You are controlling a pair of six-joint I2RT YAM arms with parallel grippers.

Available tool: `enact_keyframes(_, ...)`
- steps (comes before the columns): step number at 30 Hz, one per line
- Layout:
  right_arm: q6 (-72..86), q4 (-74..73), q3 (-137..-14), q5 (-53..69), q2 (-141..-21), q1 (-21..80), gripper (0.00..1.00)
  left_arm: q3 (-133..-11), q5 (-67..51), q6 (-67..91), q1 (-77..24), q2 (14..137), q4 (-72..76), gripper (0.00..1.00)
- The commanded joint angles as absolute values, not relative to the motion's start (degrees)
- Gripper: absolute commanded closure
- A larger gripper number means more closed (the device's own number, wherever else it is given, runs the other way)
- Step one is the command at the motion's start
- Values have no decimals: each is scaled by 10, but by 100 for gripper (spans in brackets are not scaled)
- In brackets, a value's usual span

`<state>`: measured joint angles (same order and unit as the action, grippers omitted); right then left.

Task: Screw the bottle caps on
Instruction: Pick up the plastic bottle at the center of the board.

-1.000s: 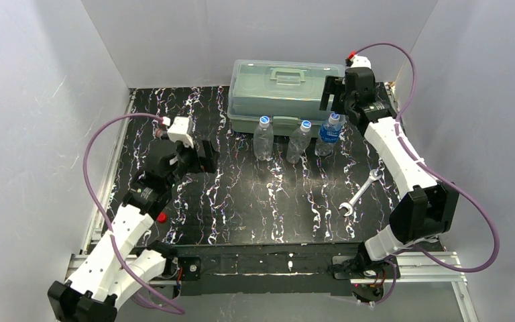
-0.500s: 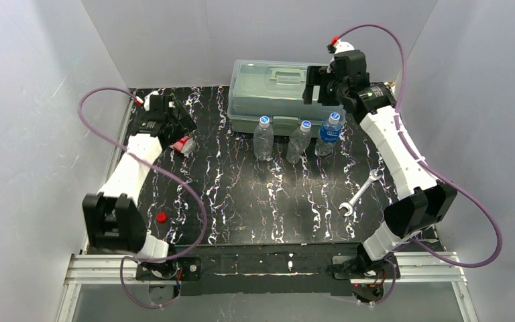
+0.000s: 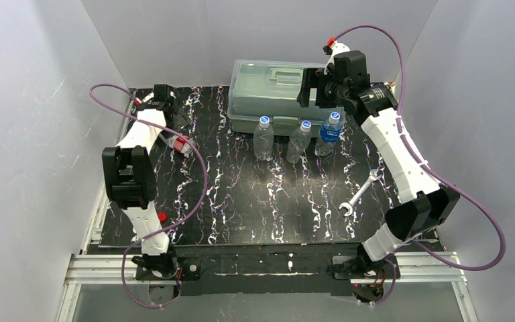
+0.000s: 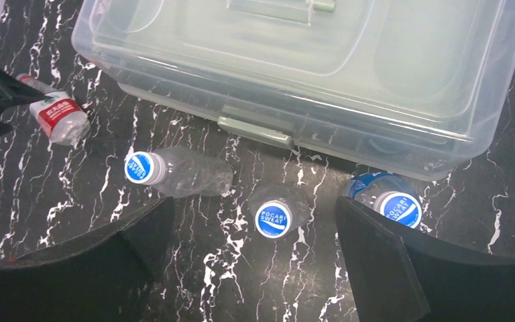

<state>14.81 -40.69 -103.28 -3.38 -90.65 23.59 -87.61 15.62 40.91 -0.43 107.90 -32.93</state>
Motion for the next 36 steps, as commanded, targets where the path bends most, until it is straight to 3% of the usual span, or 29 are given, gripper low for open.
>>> enact_keyframes(1,149,-418,-1060,-10,-873,234,2,-915,193,425,19,1113,-367,2)
enact_keyframes(13,139,-453,-1070,-16,-848,234,2,-982,169,418,26,1212,-365,3)
enact_keyframes(20,140,-450,-1054,-6,-841,235,2,-950,132,396,26,1210,-343,24)
enact_keyframes(27,136,-445,-1040,-4,-835,235,2,-878,116,345,26,1138,-316,56)
enact_keyframes(36,140,-442,-1040,37,-834,246,2,-788,47,249,25,985,-298,62)
